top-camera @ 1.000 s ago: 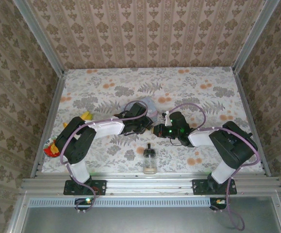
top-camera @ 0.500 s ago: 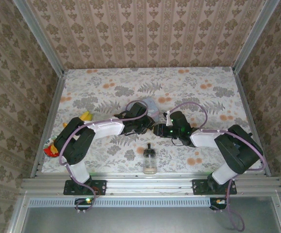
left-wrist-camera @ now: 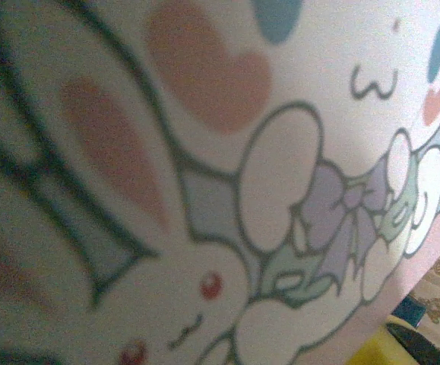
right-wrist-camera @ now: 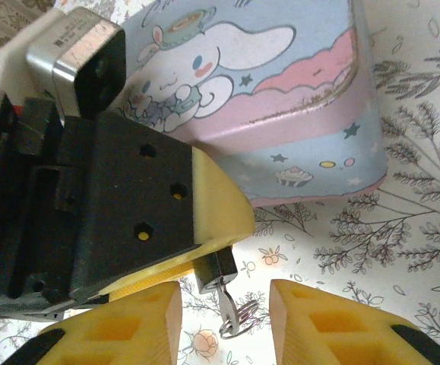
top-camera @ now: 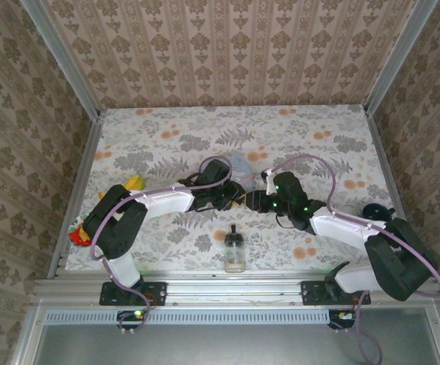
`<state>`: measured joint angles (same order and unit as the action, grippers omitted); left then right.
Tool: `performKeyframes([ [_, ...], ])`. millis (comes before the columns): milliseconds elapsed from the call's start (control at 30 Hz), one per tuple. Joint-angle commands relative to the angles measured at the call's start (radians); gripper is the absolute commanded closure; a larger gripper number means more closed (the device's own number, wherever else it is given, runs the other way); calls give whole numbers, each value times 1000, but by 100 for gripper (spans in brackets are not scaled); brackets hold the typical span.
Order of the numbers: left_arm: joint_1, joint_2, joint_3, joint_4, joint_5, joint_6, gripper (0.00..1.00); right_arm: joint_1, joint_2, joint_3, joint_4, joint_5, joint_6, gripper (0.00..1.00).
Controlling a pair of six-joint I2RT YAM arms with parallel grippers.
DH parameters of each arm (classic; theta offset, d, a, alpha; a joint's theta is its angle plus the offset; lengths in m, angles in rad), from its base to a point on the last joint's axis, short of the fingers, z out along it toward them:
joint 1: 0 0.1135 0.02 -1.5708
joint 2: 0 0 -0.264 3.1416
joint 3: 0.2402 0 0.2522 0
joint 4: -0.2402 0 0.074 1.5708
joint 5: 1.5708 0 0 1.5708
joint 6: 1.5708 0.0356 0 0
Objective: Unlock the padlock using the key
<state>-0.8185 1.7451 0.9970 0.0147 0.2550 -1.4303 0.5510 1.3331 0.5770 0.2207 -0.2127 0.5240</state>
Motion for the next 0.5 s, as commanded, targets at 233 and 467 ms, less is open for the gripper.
performKeyframes([
  [233, -4, -41, 5, 23, 44, 1, 85, 6, 8, -11, -29, 14, -13, 68],
  [467, -4, -40, 8, 24, 46, 2, 85, 6, 77, -20, 77, -47, 58, 73],
])
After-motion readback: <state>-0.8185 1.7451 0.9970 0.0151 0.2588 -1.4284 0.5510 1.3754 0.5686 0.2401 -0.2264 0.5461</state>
